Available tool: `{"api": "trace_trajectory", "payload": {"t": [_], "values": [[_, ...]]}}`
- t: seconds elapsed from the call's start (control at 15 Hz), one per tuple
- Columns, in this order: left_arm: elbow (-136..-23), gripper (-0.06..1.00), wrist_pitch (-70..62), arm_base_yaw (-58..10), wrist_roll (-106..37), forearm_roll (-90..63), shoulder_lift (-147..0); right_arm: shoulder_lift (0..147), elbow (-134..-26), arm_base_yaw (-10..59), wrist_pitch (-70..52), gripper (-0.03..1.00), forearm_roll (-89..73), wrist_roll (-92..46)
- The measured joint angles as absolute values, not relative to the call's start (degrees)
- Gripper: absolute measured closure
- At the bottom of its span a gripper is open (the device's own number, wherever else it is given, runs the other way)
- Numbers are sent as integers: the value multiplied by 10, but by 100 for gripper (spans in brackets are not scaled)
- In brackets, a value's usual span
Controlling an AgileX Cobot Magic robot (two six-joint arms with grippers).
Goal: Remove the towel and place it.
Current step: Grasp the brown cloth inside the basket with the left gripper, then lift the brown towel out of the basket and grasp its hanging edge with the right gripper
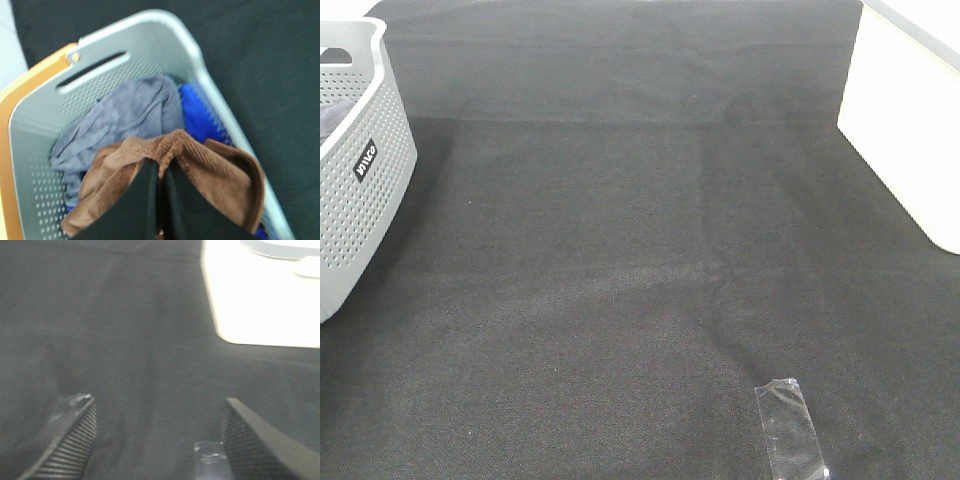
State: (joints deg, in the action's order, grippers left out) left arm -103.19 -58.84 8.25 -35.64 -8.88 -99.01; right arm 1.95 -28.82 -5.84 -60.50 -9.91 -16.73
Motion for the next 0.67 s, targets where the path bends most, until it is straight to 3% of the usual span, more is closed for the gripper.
{"api": "trace_trajectory", "payload": {"t": [0.33,0.67], "values": [[-1069,94,-662,13,-333,-118,-943,100,-299,-58,-589,29,-209,-291],[-1073,94,-696,5,-305,-250,-936,193,-300,-58,-560,29,-361,-434]]}}
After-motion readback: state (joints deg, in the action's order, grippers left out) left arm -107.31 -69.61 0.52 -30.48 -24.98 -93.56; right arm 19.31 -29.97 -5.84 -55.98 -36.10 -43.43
